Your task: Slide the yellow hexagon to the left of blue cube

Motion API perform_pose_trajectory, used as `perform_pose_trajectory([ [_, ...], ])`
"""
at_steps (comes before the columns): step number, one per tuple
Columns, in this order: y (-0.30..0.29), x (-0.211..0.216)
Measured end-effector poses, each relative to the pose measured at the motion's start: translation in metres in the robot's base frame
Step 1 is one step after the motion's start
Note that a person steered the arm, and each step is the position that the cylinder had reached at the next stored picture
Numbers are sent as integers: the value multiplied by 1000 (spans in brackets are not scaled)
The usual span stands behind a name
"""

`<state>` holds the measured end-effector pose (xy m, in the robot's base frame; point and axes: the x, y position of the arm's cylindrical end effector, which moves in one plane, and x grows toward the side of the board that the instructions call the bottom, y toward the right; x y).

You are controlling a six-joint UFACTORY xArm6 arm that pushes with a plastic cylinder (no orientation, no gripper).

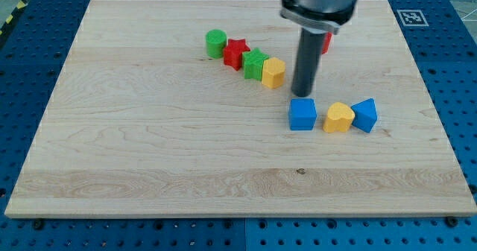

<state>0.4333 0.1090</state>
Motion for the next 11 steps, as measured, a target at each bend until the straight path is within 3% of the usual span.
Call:
perform_pose_trajectory([
  [1,23,-5],
  [2,1,-29],
  [3,-32,-43],
  [5,-114,-29],
  [8,-49,-29],
  [11,-72,8],
])
